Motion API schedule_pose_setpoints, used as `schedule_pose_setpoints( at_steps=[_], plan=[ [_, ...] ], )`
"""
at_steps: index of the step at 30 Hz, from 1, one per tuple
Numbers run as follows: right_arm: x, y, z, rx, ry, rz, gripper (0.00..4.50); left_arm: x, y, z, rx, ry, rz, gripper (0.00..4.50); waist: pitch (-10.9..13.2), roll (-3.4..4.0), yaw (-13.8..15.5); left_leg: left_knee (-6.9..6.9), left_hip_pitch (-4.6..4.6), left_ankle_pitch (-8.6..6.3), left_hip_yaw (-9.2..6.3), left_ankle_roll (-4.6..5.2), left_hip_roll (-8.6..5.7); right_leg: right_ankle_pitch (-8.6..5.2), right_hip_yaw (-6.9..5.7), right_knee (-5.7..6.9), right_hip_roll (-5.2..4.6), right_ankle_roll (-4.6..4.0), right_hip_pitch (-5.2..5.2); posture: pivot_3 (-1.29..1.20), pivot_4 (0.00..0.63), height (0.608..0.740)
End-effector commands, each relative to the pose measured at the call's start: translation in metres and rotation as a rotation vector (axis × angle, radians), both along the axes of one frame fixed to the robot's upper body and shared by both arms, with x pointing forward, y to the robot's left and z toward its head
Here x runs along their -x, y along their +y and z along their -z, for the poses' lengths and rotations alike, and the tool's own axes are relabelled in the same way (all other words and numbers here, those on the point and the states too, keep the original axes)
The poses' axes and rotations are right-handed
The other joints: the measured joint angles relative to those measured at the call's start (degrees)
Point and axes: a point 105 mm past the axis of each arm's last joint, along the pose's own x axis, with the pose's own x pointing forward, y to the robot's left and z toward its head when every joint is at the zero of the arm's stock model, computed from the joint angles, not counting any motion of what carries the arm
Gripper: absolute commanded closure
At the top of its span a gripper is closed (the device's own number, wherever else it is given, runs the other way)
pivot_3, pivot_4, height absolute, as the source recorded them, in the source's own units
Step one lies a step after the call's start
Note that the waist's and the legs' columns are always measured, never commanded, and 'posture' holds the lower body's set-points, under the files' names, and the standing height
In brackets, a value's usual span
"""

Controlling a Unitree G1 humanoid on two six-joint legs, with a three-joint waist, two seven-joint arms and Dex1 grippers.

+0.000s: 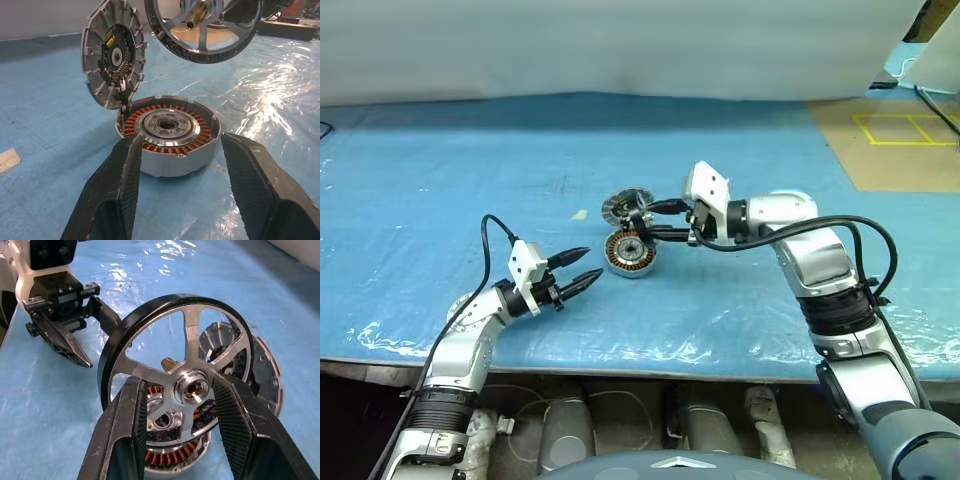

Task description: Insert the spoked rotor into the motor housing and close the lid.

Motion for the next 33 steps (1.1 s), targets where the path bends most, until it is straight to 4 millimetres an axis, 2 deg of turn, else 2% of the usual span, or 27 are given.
schedule_pose_setpoints(
  at_steps=[1, 7, 15, 20, 27, 33],
  plan=[
    [-0.007, -0.003, 0.002, 0.04, -0.042, 0.002, 2.91, -0.002, -0.002, -0.01, 0.002, -0.056, -0.003, 1.84, 0.0, 0.0, 0.04, -0.03, -0.05, 0.0, 0.0, 0.0, -0.01, 0.01, -0.01, -0.08, -0.01, -0.02, 0.0, 0.0, 0.15, 0.74],
    [-0.006, 0.0, 0.018, 0.081, -0.024, -0.02, 2.91, 0.001, -0.008, -0.004, -0.025, -0.033, 0.014, 1.84, 0.0, 0.0, -0.04, -0.2, -0.09, 0.0, 0.0, 0.0, -0.05, 0.03, -0.02, -0.2, 0.0, -0.04, -0.03, 0.0, 0.15, 0.74],
    [0.0, 0.009, 0.021, 0.132, -0.051, -0.089, 2.91, -0.003, -0.011, -0.004, -0.031, -0.032, 0.023, 1.84, 0.0, 0.0, -0.04, -0.11, -0.03, 0.0, 0.01, 0.0, -0.05, 0.04, -0.01, -0.13, -0.01, -0.04, 0.01, 0.0, 0.15, 0.74],
    [-0.011, 0.004, 0.035, 0.206, -0.075, -0.066, 2.91, -0.002, -0.015, -0.004, -0.025, -0.032, 0.035, 1.84, 0.0, 0.0, -0.1, -0.11, -0.01, 0.0, 0.01, 0.0, -0.05, 0.05, -0.01, -0.12, -0.01, -0.04, 0.02, 0.0, 0.15, 0.74],
    [-0.016, 0.007, 0.024, 0.196, -0.111, -0.07, 2.91, -0.002, -0.018, -0.003, -0.021, -0.029, 0.044, 1.84, 0.0, 0.0, -0.05, -0.08, 0.01, 0.0, 0.01, 0.01, -0.05, 0.05, -0.01, -0.1, -0.01, -0.05, 0.05, 0.0, 0.15, 0.74],
    [-0.018, 0.006, 0.034, 0.215, -0.092, -0.075, 2.91, -0.001, -0.019, -0.002, -0.02, -0.026, 0.052, 1.84, 0.0, -0.01, -0.05, -0.07, 0.01, 0.01, 0.01, 0.01, -0.05, 0.05, -0.01, -0.08, -0.01, -0.06, 0.05, 0.0, 0.15, 0.74]
  ],
)
